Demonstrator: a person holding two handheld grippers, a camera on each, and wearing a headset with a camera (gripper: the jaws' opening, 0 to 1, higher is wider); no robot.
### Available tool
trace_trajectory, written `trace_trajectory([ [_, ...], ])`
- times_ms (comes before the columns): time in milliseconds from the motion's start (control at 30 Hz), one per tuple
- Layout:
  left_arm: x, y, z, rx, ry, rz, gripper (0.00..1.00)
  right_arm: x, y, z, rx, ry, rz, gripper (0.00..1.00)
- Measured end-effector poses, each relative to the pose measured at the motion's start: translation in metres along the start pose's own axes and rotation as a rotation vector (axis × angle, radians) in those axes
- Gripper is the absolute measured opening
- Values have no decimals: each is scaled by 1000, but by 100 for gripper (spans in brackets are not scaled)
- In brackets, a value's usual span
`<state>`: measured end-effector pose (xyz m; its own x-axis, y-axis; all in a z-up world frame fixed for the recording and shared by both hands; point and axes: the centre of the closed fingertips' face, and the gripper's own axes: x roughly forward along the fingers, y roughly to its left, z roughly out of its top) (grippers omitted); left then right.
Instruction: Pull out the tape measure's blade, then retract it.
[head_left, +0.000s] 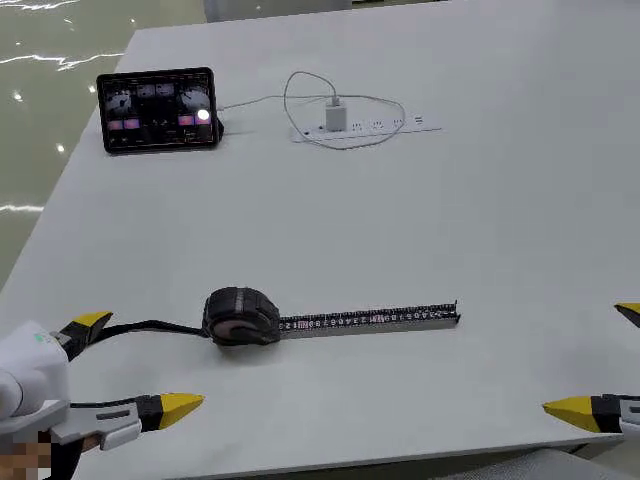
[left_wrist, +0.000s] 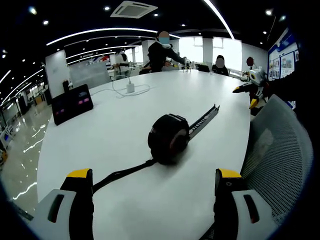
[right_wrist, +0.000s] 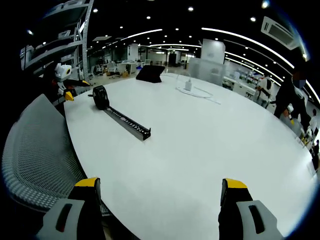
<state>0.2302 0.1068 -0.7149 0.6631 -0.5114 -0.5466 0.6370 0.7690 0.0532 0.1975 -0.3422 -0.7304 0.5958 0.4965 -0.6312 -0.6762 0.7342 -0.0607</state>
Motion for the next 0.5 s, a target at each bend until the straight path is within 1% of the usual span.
trace_trajectory([
  [133,0,0,-2,-8,1,3,99,-2,-2,1,6,-2,-2,99],
  [233,0,2,1,-17,-19,14,99,-3,-2,1,2,3,2,99],
  [267,-1,2,4,-46,-34,11,99,-3,-3,0,4,6,3,99],
  [300,-2,3,4,-46,-36,15,99,-4,-3,0,5,8,3,99],
  [400,-2,6,1,-50,-30,34,99,-5,-1,-1,1,7,5,99],
  [433,-1,6,1,-46,-36,42,99,-5,0,-2,8,13,10,99],
  [500,-1,3,3,-46,-31,45,99,-4,-1,-2,2,17,8,99],
])
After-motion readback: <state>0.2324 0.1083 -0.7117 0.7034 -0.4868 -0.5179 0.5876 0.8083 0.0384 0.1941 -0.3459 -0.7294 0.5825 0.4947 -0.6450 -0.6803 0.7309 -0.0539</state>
